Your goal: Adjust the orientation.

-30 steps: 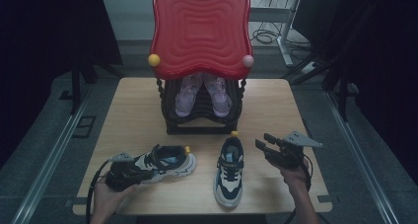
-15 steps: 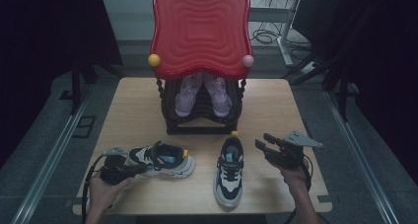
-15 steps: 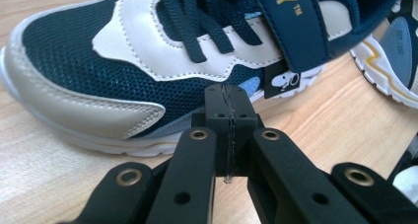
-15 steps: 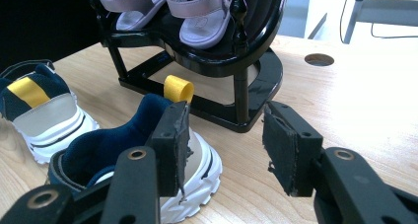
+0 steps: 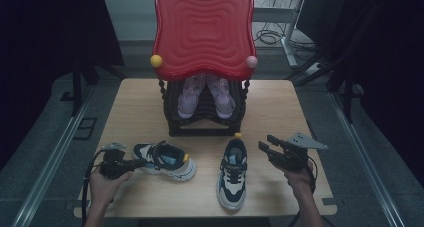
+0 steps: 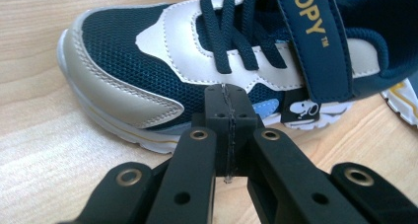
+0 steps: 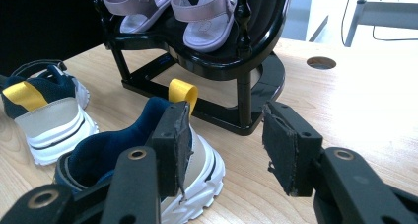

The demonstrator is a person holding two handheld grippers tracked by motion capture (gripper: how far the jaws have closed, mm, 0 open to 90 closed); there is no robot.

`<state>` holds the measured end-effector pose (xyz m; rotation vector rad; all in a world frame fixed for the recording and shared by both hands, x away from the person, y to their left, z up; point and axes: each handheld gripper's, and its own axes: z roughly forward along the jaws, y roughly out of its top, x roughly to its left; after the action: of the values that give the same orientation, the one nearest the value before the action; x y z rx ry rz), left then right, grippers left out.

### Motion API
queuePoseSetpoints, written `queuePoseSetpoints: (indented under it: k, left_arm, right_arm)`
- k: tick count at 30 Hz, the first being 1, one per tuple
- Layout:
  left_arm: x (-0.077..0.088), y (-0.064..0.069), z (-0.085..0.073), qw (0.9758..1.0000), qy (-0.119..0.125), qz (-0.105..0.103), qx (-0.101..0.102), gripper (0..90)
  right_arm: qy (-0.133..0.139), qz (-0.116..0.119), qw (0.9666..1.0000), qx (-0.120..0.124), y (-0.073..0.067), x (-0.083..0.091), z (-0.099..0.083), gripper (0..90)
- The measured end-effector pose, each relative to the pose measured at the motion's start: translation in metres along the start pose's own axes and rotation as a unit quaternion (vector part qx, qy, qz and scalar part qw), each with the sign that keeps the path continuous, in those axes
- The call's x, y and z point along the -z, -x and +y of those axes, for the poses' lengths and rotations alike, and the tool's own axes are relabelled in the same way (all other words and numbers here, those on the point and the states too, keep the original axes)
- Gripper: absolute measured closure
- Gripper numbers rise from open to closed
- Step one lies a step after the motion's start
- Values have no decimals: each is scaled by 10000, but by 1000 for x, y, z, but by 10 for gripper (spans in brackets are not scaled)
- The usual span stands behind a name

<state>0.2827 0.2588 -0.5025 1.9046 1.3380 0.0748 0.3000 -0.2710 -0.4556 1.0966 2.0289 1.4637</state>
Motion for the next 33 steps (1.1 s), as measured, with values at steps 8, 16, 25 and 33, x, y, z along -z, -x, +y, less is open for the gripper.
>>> queuePoseSetpoints:
  k: [8, 16, 25, 33]
  left_arm:
    - [-3, -7, 4, 9999, 96, 9, 82, 899]
    - [-5, -9, 7, 9998, 143, 27, 100, 898]
    - [1, -3, 6, 9996, 268, -48, 66, 898]
    - [7, 6, 6, 9994, 334, -106, -40, 897]
  right_arm:
    - [-5, 117, 9999, 108, -5, 0, 3, 538]
    - [26, 210, 9996, 172, -11, 0, 6, 539]
    - [60, 304, 9995, 105, -13, -1, 7, 538]
    - [42, 373, 9992, 120, -17, -3, 9, 538]
